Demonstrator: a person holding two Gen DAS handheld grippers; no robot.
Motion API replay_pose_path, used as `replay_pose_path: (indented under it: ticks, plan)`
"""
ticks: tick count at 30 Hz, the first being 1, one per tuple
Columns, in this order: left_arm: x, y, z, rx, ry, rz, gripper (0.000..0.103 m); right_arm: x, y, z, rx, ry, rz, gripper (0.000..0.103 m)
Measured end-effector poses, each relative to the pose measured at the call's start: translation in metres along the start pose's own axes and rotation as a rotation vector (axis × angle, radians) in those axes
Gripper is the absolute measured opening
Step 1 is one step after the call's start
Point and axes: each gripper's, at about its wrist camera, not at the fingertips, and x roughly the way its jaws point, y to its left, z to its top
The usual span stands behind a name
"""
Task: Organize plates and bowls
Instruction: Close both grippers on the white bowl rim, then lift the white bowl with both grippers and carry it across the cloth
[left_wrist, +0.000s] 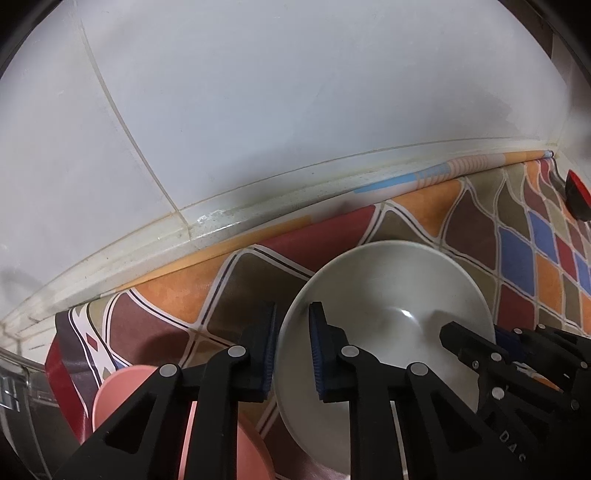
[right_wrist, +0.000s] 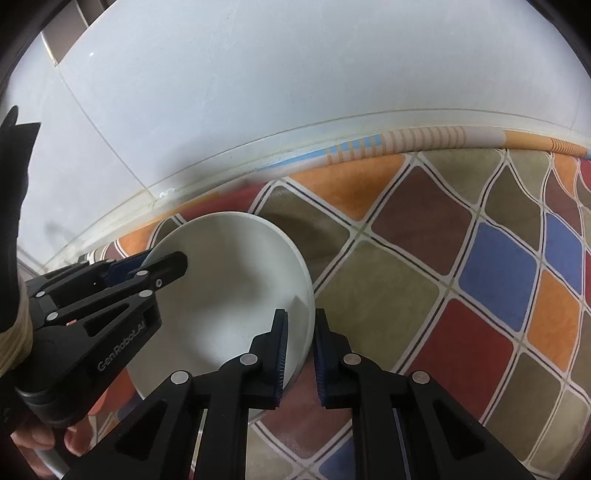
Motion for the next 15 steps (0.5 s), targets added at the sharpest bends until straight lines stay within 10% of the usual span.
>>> replay_pose_path:
  ticks: [15]
  plan:
    - [-0.067, -0.027, -0.03, -0.055, -0.048, -0.114, 0.018, -0.059, -0.023, -0.002, 0.026, -0.018, 0.005, 0.014]
